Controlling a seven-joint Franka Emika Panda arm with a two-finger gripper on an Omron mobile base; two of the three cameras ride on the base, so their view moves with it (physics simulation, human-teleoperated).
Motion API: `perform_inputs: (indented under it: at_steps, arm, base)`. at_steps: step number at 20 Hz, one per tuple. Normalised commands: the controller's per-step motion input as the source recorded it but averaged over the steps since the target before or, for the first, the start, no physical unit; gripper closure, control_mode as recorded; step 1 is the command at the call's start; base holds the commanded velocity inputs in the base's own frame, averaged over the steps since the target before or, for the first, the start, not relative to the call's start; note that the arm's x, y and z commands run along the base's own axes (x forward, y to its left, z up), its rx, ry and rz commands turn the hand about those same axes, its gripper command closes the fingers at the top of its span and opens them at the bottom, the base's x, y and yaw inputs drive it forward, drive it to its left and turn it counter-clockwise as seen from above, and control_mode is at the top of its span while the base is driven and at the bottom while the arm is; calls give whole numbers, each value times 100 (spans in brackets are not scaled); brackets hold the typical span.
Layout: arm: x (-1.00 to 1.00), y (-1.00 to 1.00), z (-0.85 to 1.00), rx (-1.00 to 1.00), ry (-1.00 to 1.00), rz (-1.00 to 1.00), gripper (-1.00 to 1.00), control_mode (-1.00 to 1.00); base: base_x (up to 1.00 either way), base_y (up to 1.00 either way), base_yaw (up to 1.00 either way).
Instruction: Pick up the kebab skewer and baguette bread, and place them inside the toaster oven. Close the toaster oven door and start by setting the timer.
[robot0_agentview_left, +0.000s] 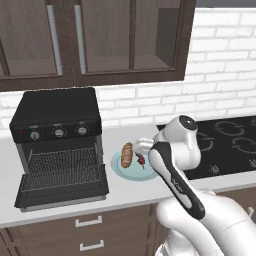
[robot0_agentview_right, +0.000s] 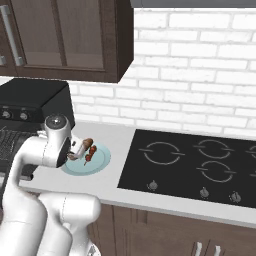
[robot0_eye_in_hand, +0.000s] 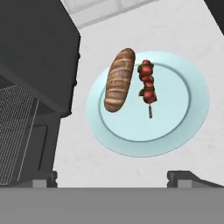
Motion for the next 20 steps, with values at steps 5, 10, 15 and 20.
perform_inputs:
  at_steps: [5,10,15,20]
  arm:
    - [49,1,-14,-4,0,-1,-100,-100]
    - [44,21,-27,-10,0,-2,-100,-100]
    - [44,29,-29,-9,0,-2,-100,-100]
    - [22,-3,-10,0,5,0,-100,-100]
  base:
    - [0,0,0]
    - [0,0,0]
    - [0,0,0]
    - [0,0,0]
